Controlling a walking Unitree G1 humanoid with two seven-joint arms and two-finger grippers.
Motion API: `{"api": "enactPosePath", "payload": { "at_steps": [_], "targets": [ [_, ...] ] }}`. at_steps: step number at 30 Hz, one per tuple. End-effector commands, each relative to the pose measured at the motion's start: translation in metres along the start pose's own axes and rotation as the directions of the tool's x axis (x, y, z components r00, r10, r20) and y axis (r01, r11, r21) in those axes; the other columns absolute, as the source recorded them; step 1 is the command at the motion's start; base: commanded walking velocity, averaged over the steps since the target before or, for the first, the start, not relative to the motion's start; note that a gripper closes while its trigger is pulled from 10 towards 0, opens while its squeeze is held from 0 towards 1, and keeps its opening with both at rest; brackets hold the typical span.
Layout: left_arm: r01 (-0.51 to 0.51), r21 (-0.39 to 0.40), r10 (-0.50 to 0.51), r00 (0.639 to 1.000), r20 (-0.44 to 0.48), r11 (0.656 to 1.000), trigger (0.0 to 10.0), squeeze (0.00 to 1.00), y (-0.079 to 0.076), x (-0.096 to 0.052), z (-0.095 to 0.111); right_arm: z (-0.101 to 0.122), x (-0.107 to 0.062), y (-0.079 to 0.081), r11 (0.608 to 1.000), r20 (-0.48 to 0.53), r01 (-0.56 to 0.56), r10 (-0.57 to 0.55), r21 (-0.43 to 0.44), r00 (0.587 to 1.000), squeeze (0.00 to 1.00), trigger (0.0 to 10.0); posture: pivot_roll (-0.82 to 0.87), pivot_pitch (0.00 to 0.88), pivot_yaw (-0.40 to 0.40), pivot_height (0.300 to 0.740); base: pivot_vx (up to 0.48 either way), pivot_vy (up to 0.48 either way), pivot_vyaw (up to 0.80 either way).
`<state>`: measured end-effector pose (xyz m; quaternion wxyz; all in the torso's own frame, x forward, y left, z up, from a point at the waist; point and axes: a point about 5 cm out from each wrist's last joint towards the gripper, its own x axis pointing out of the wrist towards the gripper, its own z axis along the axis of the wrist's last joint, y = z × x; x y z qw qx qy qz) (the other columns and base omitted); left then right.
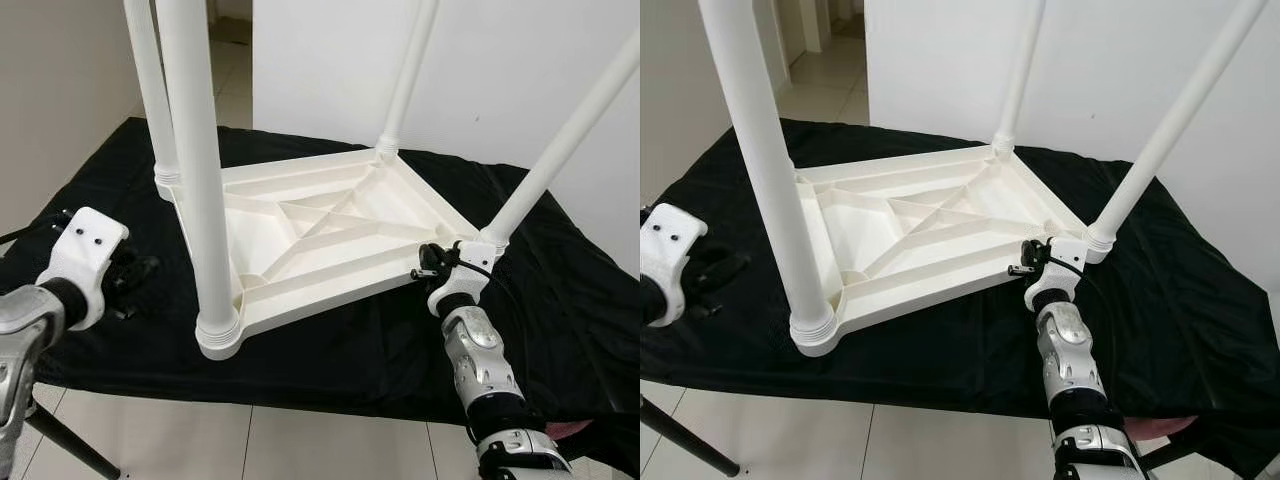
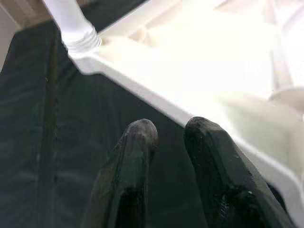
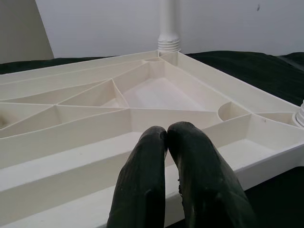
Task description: Building children table
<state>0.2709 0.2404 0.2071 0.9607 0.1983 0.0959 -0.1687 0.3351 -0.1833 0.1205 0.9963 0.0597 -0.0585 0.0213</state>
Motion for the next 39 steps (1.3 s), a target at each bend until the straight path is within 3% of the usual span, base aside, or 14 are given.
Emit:
{"api": "enactPosePath", "payload": {
  "at_steps": [1, 2, 4, 7, 10, 14, 15, 17, 23, 25, 30, 32, 37, 39],
  "targets": [
    [-0.101, -0.025, 0.102, 0.994, 0.046, 0.995, 10.0, 0.0, 0.001, 0.004, 0.005, -0.002, -0.003, -0.005, 1.0, -0.001, 0.022, -0.022, -0.003, 1.0, 0.0, 10.0, 0.08, 0.0, -0.081, 0.74, 0.0, 0.0, 0.0],
    [-0.101, -0.025, 0.102, 0.994, 0.046, 0.995, 10.0, 0.0, 0.001, 0.004, 0.005, -0.002, -0.003, -0.005, 1.0, -0.001, 0.022, -0.022, -0.003, 1.0, 0.0, 10.0, 0.08, 0.0, -0.081, 0.74, 0.0, 0.0, 0.0],
    [-0.072, -0.111, 0.082, 0.993, 0.084, 0.991, 10.0, 0.0, -0.013, 0.01, 0.009, -0.003, -0.005, -0.005, 1.0, -0.001, 0.025, -0.025, -0.002, 1.0, 0.0, 10.0, 0.08, 0.0, -0.074, 0.74, 0.0, 0.0, 0.0],
    [-0.062, -0.145, 0.077, 0.992, 0.098, 0.987, 10.0, 0.0, -0.019, 0.013, 0.01, -0.003, -0.006, -0.005, 1.0, -0.001, 0.026, -0.026, -0.001, 1.0, 0.0, 10.0, 0.08, 0.0, -0.074, 0.74, 0.0, 0.0, 0.0],
    [0.081, -0.24, -0.043, 0.986, 0.16, 0.967, 10.0, 0.0, -0.045, 0.014, 0.015, -0.004, -0.006, -0.005, 1.0, -0.006, 0.031, -0.031, 0.002, 1.0, 0.0, 10.0, 0.08, 0.0, -0.075, 0.74, 0.0, 0.0, 0.0],
    [0.17, -0.28, -0.109, 0.969, 0.22, 0.945, 10.0, 0.0, -0.065, 0.014, 0.022, -0.005, -0.007, -0.004, 1.0, -0.009, 0.031, -0.031, 0.004, 0.999, 0.0, 10.0, 0.08, 0.0, -0.076, 0.74, 0.0, 0.0, 0.0],
    [0.17, -0.28, -0.109, 0.969, 0.22, 0.945, 10.0, 0.0, -0.065, 0.014, 0.022, -0.005, -0.007, -0.004, 1.0, -0.009, 0.031, -0.031, 0.004, 0.999, 0.0, 10.0, 0.08, 0.0, -0.076, 0.74, 0.0, 0.0, 0.0],
    [0.258, -0.293, -0.182, 0.947, 0.265, 0.921, 10.0, 0.0, -0.086, 0.015, 0.028, -0.006, -0.006, -0.002, 0.999, -0.011, 0.034, -0.034, 0.004, 0.999, 0.0, 10.0, 0.08, 0.0, -0.078, 0.74, 0.0, 0.0, 0.0],
    [0.31, -0.292, -0.224, 0.93, 0.291, 0.905, 10.0, 0.0, -0.097, 0.015, 0.033, -0.005, -0.006, -0.002, 0.999, -0.008, 0.043, -0.043, 0.002, 0.999, 0.0, 10.0, 0.07, 0.0, -0.077, 0.74, 0.0, 0.0, 0.0],
    [0.367, -0.281, -0.276, 0.908, 0.316, 0.887, 10.0, 0.0, -0.109, 0.015, 0.039, -0.004, -0.005, -0.004, 0.995, 0.004, 0.094, -0.094, -0.018, 0.996, 0.0, 10.0, 0.07, 0.0, -0.076, 0.74, 0.0, 0.0, 0.0],
    [0.414, -0.269, -0.321, 0.888, 0.329, 0.87, 10.0, 0.0, -0.119, 0.014, 0.043, -0.004, -0.003, -0.007, 0.985, -0.002, 0.166, -0.166, -0.044, 0.986, 0.0, 10.0, 0.06, 0.0, -0.069, 0.74, 0.0, 0.0, 0.0],
    [0.464, -0.236, -0.375, 0.862, 0.34, 0.854, 10.0, 0.0, -0.126, 0.014, 0.046, -0.009, 0.002, -0.015, 0.951, -0.04, 0.291, -0.296, -0.103, 0.954, 0.0, 10.0, 0.06, 0.0, -0.072, 0.74, 0.0, 0.0, 0.0],
    [0.481, -0.22, -0.397, 0.853, 0.338, 0.848, 10.0, 0.0, -0.128, 0.014, 0.046, -0.01, 0.005, -0.021, 0.923, -0.053, 0.362, -0.371, -0.129, 0.927, 0.0, 10.0, 0.05, 0.0, -0.075, 0.74, 0.0, 0.0, 0.0],
    [0.502, -0.196, -0.425, 0.843, 0.329, 0.842, 10.0, 0.0, -0.13, 0.013, 0.043, -0.011, 0.005, -0.03, 0.874, -0.065, 0.459, -0.473, -0.16, 0.879, 0.0, 10.0, 0.06, 0.0, -0.084, 0.74, 0.0, 0.0, 0.0]
  ]
}}
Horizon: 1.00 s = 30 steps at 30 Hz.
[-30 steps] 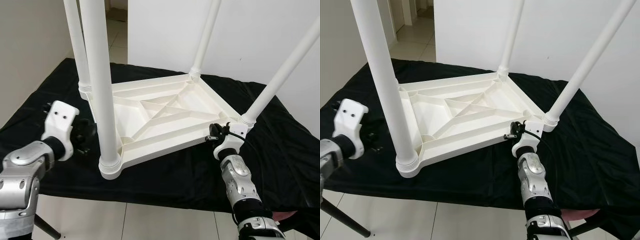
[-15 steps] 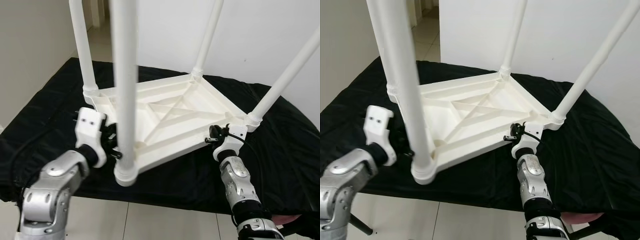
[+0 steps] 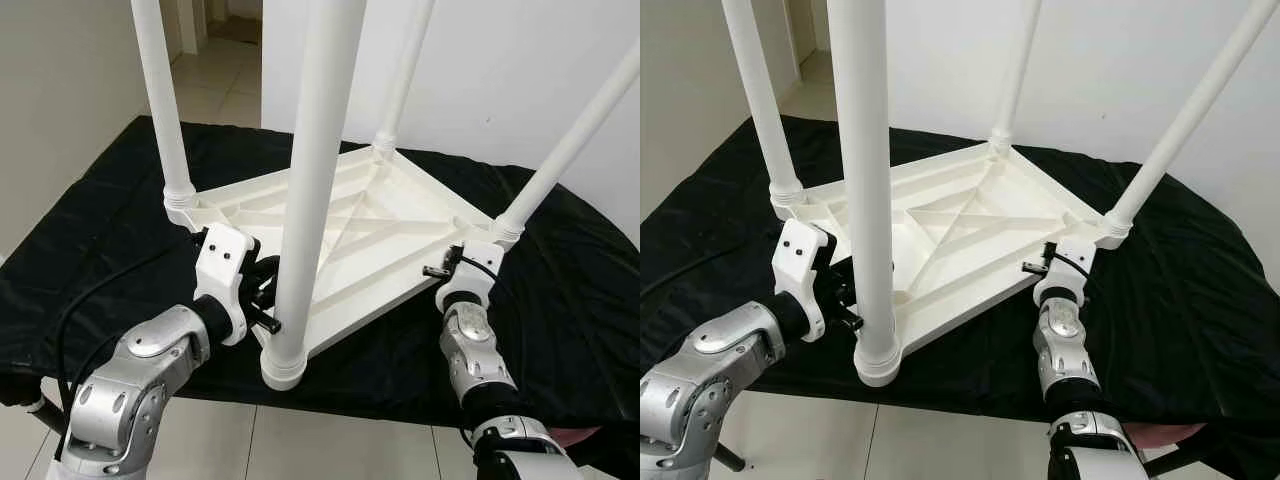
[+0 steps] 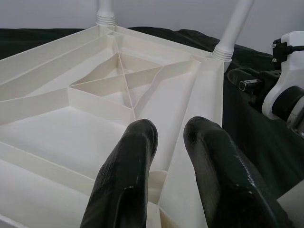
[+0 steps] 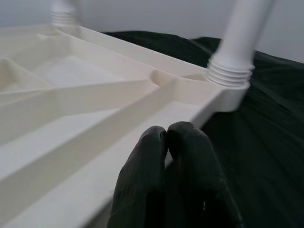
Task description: Building children table
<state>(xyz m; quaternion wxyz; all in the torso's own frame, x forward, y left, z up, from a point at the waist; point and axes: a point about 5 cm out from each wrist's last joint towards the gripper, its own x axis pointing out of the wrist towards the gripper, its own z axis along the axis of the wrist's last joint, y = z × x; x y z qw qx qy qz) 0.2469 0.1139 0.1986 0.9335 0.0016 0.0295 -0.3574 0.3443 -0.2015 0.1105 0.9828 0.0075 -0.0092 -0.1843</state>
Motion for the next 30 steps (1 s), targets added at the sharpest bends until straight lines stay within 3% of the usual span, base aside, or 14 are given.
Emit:
{"api": "enactPosePath", "payload": {
  "at_steps": [1, 6, 15, 18, 30],
  "targets": [
    [0.11, 0.015, -0.11, 0.994, -0.009, 0.994, 10.0, 0.0, -0.009, 0.001, -0.001, -0.004, 0.003, -0.01, 0.997, -0.029, 0.074, -0.074, -0.02, 0.997, 0.0, 10.0, 0.06, 0.0, -0.084, 0.74, 0.0, 0.0, 0.0],
    [0.143, 0.038, -0.143, 0.989, -0.023, 0.989, 10.0, 0.0, -0.009, -0.001, -0.003, -0.009, 0.005, -0.014, 0.988, -0.075, 0.151, -0.151, -0.003, 0.986, 0.0, 10.0, 0.06, 0.0, -0.094, 0.74, 0.0, 0.0, 0.0],
    [0.209, 0.068, -0.205, 0.977, -0.061, 0.976, 10.0, 0.0, -0.009, -0.005, -0.007, -0.017, 0.009, -0.009, 0.981, -0.164, 0.193, -0.189, 0.011, 0.968, 0.0, 10.0, 0.05, 0.0, -0.102, 0.74, 0.0, 0.0, 0.0],
    [0.264, 0.064, -0.261, 0.964, -0.055, 0.962, 10.0, 0.0, -0.02, -0.005, -0.006, -0.018, 0.013, 0.001, 0.988, -0.206, 0.155, -0.147, 0.02, 0.967, 0.0, 10.0, 0.05, 0.0, -0.104, 0.74, 0.0, 0.0, 0.0],
    [0.279, 0.069, -0.276, 0.96, -0.047, 0.958, 10.0, 0.0, -0.026, -0.002, -0.006, -0.019, 0.017, 0.017, 0.998, -0.285, 0.022, -0.005, 0.057, 0.958, 0.0, 10.0, 0.06, 0.0, -0.118, 0.74, 0.0, 0.0, 0.0]
  ]
}}
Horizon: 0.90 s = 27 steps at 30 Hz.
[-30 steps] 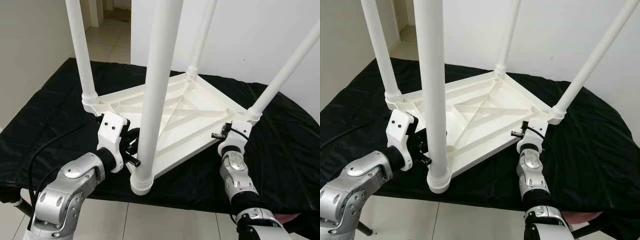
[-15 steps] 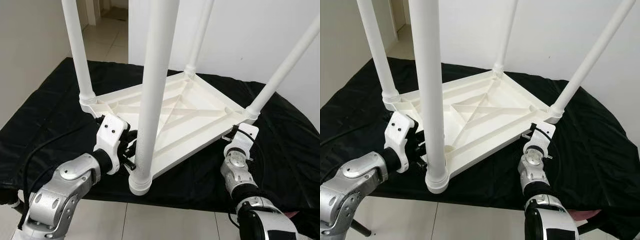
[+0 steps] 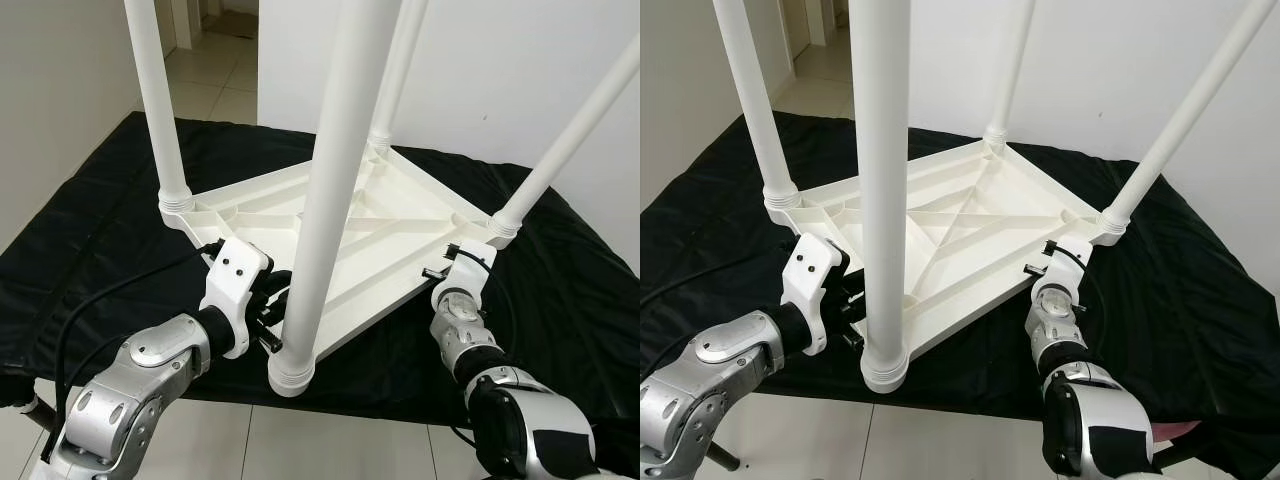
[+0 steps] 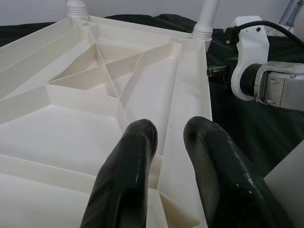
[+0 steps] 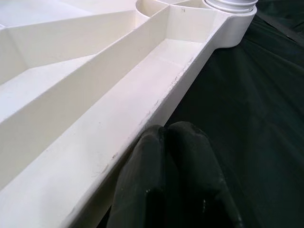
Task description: Building children table
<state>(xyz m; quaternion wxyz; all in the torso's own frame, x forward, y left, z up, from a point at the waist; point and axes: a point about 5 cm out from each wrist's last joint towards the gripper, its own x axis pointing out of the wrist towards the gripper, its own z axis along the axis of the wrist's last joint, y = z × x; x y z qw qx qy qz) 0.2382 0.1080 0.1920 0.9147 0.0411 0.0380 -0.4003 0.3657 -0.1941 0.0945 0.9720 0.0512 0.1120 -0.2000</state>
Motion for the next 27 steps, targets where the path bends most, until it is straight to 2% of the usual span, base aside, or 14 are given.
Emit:
{"api": "enactPosePath", "payload": {
  "at_steps": [1, 8, 11, 12, 14, 20, 27],
  "targets": [
    [0.196, 0.013, -0.196, 0.98, 0.017, 0.981, 10.0, 0.0, -0.018, 0.001, 0.003, -0.002, 0.001, 0.004, 0.999, -0.044, -0.043, 0.044, 0.022, 0.998, 0.0, 10.0, 0.06, 0.0, -0.119, 0.74, 0.0, 0.0, 0.0],
    [0.271, 0.0, -0.27, 0.962, 0.045, 0.963, 10.0, 0.0, -0.034, 0.003, 0.009, 0.005, 0.001, 0.02, 0.978, -0.048, -0.198, 0.201, 0.062, 0.978, 0.0, 10.0, 0.06, 0.0, -0.118, 0.74, 0.0, 0.0, 0.0],
    [0.279, -0.002, -0.278, 0.959, 0.047, 0.96, 10.0, 0.0, -0.037, 0.003, 0.009, 0.007, 0.001, 0.022, 0.973, -0.045, -0.223, 0.226, 0.066, 0.973, 0.0, 10.0, 0.06, 0.0, -0.118, 0.74, 0.0, 0.0, 0.0],
    [0.303, -0.013, -0.302, 0.952, 0.058, 0.953, 10.0, 0.0, -0.043, 0.004, 0.011, 0.014, 0.002, 0.028, 0.958, -0.02, -0.281, 0.282, 0.066, 0.959, 0.0, 10.0, 0.06, 0.0, -0.118, 0.74, 0.0, 0.0, 0.0],
    [0.308, -0.018, -0.306, 0.95, 0.062, 0.951, 10.0, 0.0, -0.045, 0.004, 0.012, 0.018, 0.002, 0.031, 0.95, 0.002, -0.307, 0.307, 0.065, 0.952, 0.0, 10.0, 0.07, 0.0, -0.112, 0.74, 0.0, 0.0, 0.0],
    [0.306, -0.032, -0.303, 0.95, 0.079, 0.951, 10.0, 0.0, -0.048, 0.007, 0.015, 0.031, 0.003, 0.035, 0.939, 0.045, -0.34, 0.338, 0.055, 0.94, 0.0, 10.0, 0.06, 0.0, -0.102, 0.74, 0.0, 0.0, 0.0],
    [0.301, -0.049, -0.296, 0.95, 0.098, 0.952, 10.0, 0.0, -0.05, 0.012, 0.018, 0.042, 0.006, 0.034, 0.945, 0.073, -0.324, 0.32, 0.054, 0.945, 0.0, 10.0, 0.06, 0.0, -0.101, 0.74, 0.0, 0.0, 0.0]
  ]
}}
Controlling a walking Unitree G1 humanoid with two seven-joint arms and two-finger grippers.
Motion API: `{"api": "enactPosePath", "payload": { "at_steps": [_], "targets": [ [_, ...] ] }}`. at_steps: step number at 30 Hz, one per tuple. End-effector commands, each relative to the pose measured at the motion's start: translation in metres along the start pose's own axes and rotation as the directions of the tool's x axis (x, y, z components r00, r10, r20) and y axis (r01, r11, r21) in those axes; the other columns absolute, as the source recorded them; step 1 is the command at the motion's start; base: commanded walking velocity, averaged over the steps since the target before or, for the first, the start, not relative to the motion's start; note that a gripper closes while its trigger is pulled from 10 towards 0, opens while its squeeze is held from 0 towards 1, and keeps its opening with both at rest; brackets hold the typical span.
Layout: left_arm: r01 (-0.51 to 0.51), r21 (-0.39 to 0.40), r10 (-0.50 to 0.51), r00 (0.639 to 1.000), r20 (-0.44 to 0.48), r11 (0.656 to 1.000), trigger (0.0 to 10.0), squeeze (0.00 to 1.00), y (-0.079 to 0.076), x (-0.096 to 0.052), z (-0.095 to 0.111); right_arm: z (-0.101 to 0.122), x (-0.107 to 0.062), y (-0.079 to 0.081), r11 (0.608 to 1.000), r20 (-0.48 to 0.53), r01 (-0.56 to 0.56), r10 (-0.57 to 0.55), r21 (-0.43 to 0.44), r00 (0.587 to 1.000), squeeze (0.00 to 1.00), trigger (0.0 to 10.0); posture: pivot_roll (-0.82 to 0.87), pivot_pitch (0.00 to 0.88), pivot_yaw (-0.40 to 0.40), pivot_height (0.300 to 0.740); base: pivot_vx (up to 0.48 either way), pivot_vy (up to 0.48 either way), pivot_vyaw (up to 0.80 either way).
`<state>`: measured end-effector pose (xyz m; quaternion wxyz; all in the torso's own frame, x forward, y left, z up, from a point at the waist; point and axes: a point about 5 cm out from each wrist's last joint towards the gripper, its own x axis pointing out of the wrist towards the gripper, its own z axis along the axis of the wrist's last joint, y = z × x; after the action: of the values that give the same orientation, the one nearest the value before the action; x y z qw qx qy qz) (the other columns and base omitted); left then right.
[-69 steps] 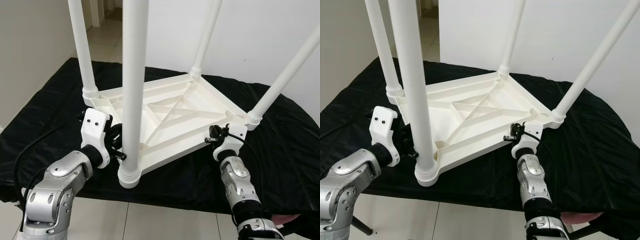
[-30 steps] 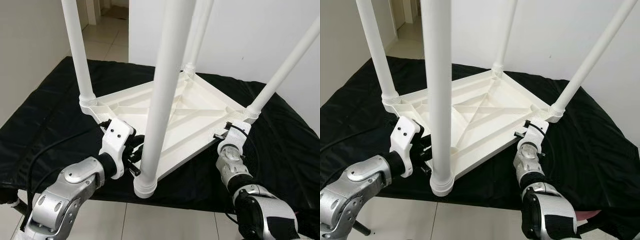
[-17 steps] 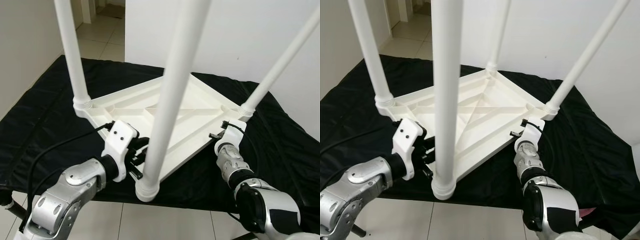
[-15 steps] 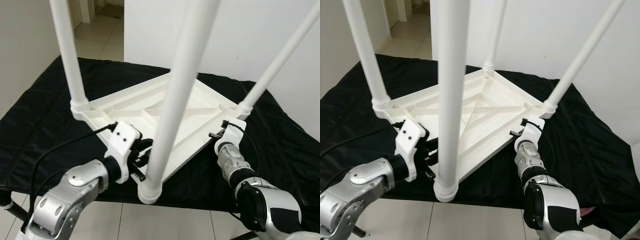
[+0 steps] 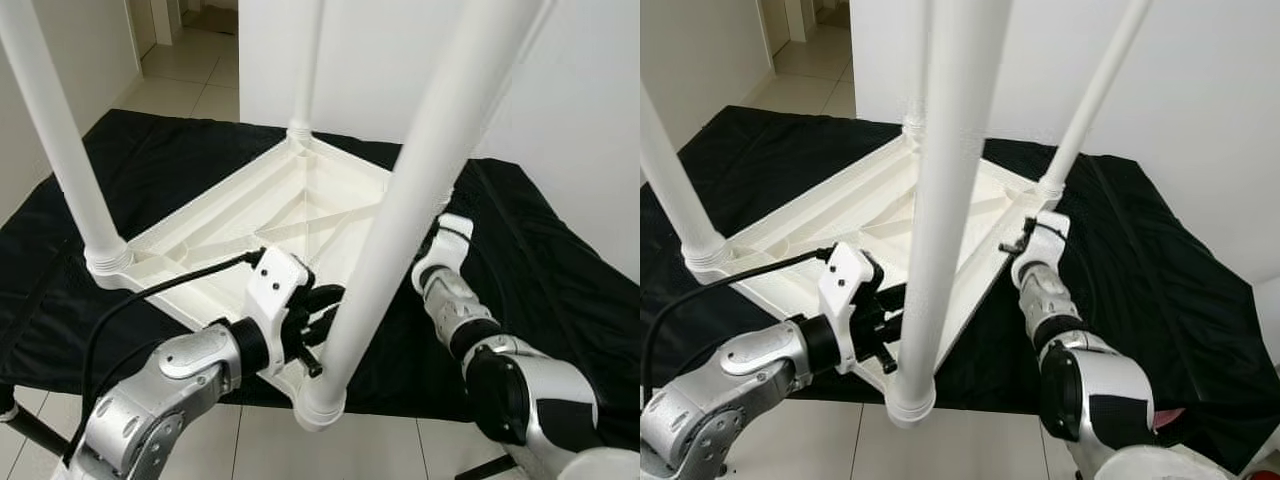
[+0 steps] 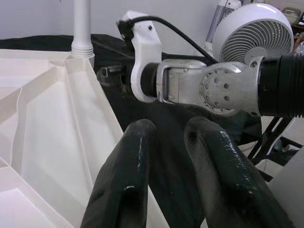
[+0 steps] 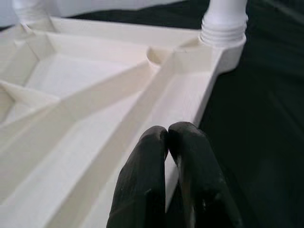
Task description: Building children table
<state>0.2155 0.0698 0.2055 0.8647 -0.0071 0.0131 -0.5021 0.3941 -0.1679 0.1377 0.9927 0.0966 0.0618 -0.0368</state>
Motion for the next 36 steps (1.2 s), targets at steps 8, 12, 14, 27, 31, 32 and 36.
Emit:
{"api": "enactPosePath", "payload": {
  "at_steps": [8, 12, 14, 27, 31, 32, 36],
  "targets": [
    [0.015, 0.004, -0.015, 0.999, -0.037, 1.0, 10.0, 0.0, 0.004, -0.003, -0.007, -0.005, -0.005, -0.018, 0.999, 0.047, 0.026, -0.025, -0.029, 0.999, 0.0, 10.0, 0.06, 0.0, -0.113, 0.74, 0.0, 0.0, 0.0],
    [-0.054, 0.029, 0.056, 0.996, -0.063, 0.998, 10.0, 0.0, 0.022, -0.012, -0.011, -0.007, -0.01, -0.025, 0.999, 0.093, 0.007, -0.003, -0.048, 0.996, 0.0, 10.0, 0.06, 0.0, -0.114, 0.74, 0.0, 0.0, 0.0],
    [-0.093, 0.039, 0.096, 0.993, -0.067, 0.995, 10.0, 0.0, 0.03, -0.014, -0.012, -0.007, -0.011, -0.028, 0.999, 0.106, 0.001, 0.004, -0.053, 0.994, 0.0, 10.0, 0.06, 0.0, -0.115, 0.74, 0.0, 0.0, 0.0],
    [-0.33, 0.098, 0.339, 0.934, -0.109, 0.939, 10.0, 0.0, 0.089, -0.053, -0.025, -0.025, -0.038, -0.043, 0.981, 0.191, -0.146, 0.168, -0.126, 0.967, 0.0, 10.0, 0.04, 0.0, -0.11, 0.74, 0.0, 0.0, 0.0],
    [-0.366, 0.123, 0.38, 0.917, -0.117, 0.922, 10.0, 0.0, 0.099, -0.06, -0.026, -0.027, -0.045, -0.038, 0.966, 0.199, -0.216, 0.242, -0.143, 0.95, 0.0, 10.0, 0.04, 0.0, -0.106, 0.74, 0.0, 0.0, 0.0],
    [-0.366, 0.154, 0.387, 0.912, -0.137, 0.918, 10.0, 0.0, 0.103, -0.064, -0.029, -0.027, -0.051, -0.032, 0.942, 0.203, -0.288, 0.319, -0.172, 0.926, 0.0, 10.0, 0.04, 0.0, -0.102, 0.74, 0.0, 0.0, 0.0],
    [-0.36, 0.181, 0.39, 0.905, -0.168, 0.915, 10.0, 0.0, 0.107, -0.071, -0.034, -0.026, -0.061, -0.024, 0.898, 0.196, -0.382, 0.424, -0.217, 0.884, 0.0, 10.0, 0.03, 0.0, -0.097, 0.74, 0.0, 0.0, 0.0]
  ]
}}
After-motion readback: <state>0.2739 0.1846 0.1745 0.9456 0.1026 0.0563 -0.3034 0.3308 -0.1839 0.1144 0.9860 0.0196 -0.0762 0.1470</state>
